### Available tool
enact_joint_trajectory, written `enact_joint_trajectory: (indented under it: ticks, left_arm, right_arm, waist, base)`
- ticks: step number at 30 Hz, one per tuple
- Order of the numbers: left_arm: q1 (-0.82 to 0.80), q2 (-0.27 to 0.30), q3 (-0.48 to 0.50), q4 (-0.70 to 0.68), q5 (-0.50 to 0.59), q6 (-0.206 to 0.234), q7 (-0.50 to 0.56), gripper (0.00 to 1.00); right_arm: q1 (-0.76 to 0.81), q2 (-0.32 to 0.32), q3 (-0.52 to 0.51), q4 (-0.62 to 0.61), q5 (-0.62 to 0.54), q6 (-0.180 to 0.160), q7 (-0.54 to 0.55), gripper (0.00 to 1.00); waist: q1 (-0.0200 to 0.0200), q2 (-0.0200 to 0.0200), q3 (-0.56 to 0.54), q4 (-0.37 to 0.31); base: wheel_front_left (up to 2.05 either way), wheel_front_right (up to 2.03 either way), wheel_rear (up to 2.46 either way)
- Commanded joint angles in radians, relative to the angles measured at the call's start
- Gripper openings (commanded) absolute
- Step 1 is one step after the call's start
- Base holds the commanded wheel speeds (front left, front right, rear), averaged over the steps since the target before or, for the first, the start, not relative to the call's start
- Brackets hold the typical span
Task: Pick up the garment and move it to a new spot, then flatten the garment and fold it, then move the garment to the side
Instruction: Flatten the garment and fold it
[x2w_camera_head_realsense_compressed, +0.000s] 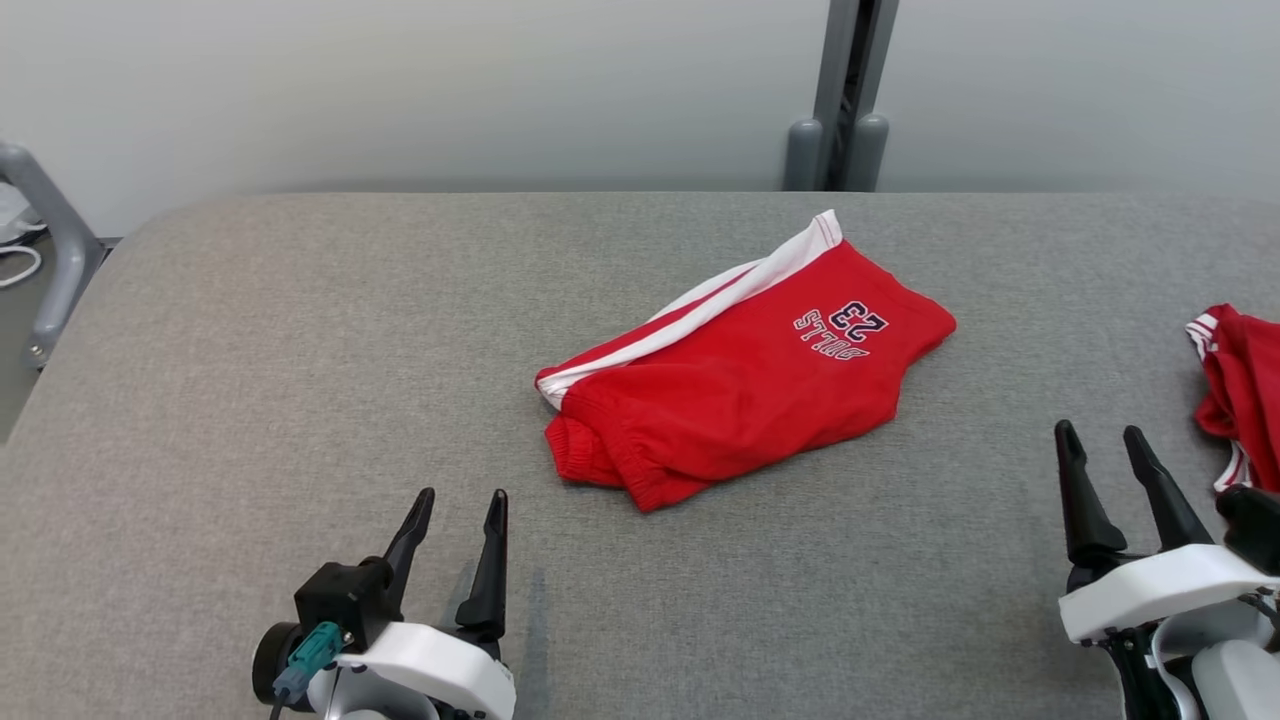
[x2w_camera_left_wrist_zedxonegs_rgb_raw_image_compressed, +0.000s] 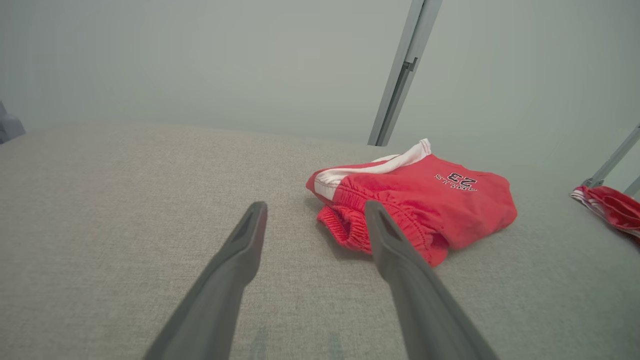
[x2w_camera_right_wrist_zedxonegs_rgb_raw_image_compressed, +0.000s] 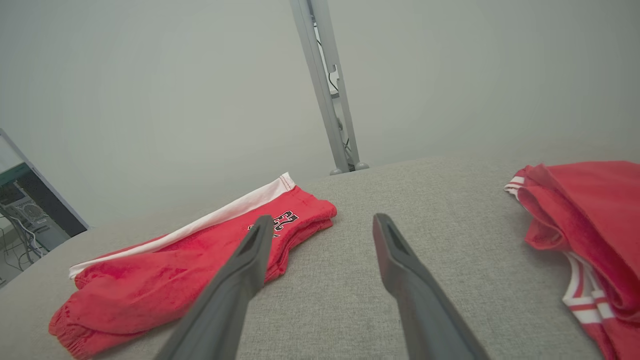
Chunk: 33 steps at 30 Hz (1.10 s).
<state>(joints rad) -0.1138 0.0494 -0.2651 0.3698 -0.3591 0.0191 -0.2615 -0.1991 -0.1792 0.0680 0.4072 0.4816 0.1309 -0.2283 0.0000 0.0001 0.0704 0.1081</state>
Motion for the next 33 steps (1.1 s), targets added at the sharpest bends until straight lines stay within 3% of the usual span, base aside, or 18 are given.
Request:
enact_joint_trajectory:
  ticks: [1,8,11,16,33]
  left_arm:
    - [-0.012,0.004,-0.004,-0.002,-0.003,0.006,-0.004,1.0]
    - [-0.032,0.004,-0.04,-0.004,-0.04,0.013,-0.004,1.0]
    - [-0.054,0.004,-0.056,-0.01,-0.049,0.017,-0.004,1.0]
    - [-0.07,0.005,-0.079,-0.012,-0.065,0.028,-0.004,1.0]
    - [-0.109,0.004,-0.146,-0.016,-0.119,0.054,-0.004,1.0]
  right_arm:
    - [-0.003,-0.004,-0.011,0.009,0.001,-0.001,0.009,1.0]
    - [-0.074,0.029,-0.07,0.059,0.175,-0.001,0.139,1.0]
    - [-0.124,-0.01,-0.091,0.104,0.221,-0.001,0.215,1.0]
    - [-0.221,-0.012,-0.138,0.214,0.31,-0.001,0.335,1.0]
    - [-0.444,-0.064,-0.244,0.517,0.427,0.0,0.498,1.0]
  waist:
    - [0.0,-0.0001,0.003,0.013]
    - [0.0,-0.0001,0.052,0.076]
    - [0.0,-0.0001,0.095,0.111]
    - [0.0,-0.0001,0.133,0.165]
    - [0.0,-0.0001,0.198,0.313]
  base:
    - [0.0,0.0,0.0]
    - [0.0,0.0,0.0]
    - [0.0,0.0,0.0]
    - [0.0,0.0,0.0]
    - [0.0,0.0,0.0]
